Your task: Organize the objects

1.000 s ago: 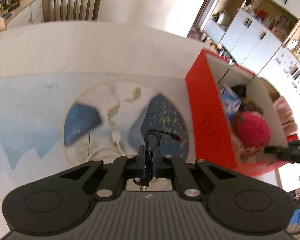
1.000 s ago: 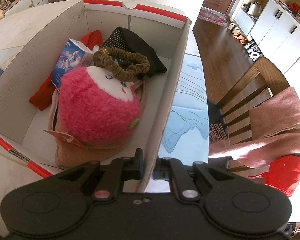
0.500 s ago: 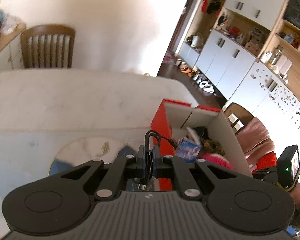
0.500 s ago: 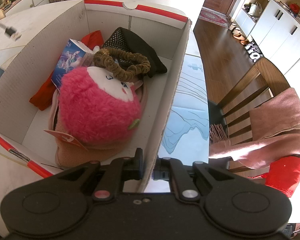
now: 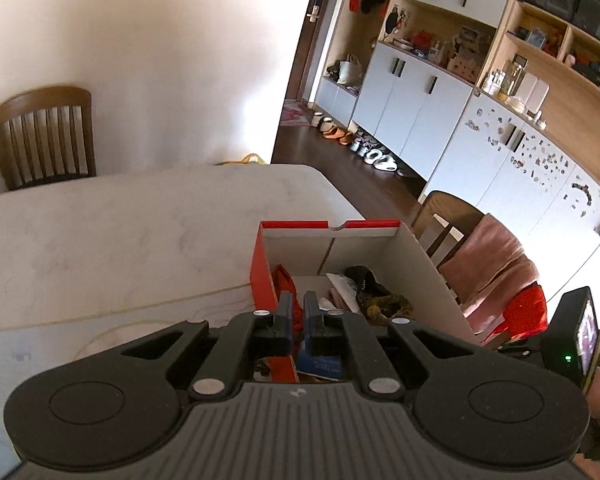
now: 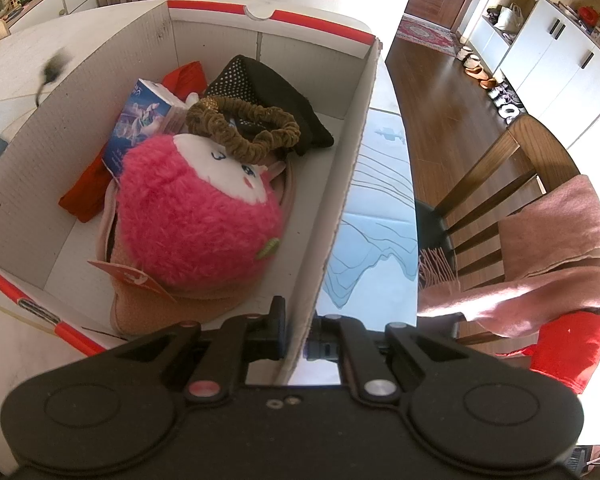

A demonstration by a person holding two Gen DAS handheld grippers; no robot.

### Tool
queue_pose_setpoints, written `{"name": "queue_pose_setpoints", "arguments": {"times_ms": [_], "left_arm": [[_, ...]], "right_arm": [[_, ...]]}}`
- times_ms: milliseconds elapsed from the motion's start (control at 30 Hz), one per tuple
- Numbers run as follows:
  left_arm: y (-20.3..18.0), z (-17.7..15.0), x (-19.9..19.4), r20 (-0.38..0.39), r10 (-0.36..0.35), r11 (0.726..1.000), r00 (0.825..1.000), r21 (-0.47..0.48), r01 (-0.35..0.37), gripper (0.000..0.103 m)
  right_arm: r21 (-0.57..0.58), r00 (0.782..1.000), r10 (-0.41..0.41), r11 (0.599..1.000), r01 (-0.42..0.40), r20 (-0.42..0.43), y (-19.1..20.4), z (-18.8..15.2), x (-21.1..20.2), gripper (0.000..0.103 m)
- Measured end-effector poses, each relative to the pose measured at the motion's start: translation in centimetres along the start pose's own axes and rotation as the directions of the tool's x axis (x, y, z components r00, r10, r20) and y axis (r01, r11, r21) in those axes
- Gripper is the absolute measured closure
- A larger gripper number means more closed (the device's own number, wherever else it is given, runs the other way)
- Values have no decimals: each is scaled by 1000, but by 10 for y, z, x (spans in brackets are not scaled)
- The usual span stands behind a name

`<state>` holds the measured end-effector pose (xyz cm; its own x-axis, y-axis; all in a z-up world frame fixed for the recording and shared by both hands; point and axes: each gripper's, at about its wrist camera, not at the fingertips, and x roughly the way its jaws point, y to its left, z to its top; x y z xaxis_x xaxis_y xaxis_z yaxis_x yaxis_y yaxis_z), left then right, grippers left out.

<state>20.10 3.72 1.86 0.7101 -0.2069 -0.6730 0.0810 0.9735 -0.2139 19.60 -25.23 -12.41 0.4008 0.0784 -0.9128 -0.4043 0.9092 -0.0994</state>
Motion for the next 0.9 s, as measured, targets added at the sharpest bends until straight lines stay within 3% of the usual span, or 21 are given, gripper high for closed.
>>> {"name": "queue_pose_setpoints", "arguments": {"times_ms": [267, 433, 533, 667, 800, 900], "left_arm": [[25, -16, 9, -66, 26, 999, 998, -36, -29, 98], [52, -27, 14, -140, 77, 996, 987, -33, -83, 96], [63, -36, 20, -191, 89, 996, 977, -4, -91, 83], [73, -49, 27, -223, 84, 996, 971, 47, -76, 37], [68, -60, 41, -227, 72, 982, 971, 185, -29, 35], [56, -69, 53, -241, 79, 938, 967, 346, 10, 35]], "right_arm": [[1, 1000, 0, 1000, 0, -2, 1, 1, 0, 96], [0, 1000, 1, 1000, -1, -2, 1, 0, 1, 96], [0, 1000, 0, 1000, 0, -3, 1, 0, 1, 96], [0, 1000, -1, 1000, 1, -4, 1, 0, 1, 96], [-1, 1000, -1, 1000, 1, -7, 1, 0, 1, 96], [-5, 1000, -4, 1000, 4, -12, 2, 1, 1, 96]]}}
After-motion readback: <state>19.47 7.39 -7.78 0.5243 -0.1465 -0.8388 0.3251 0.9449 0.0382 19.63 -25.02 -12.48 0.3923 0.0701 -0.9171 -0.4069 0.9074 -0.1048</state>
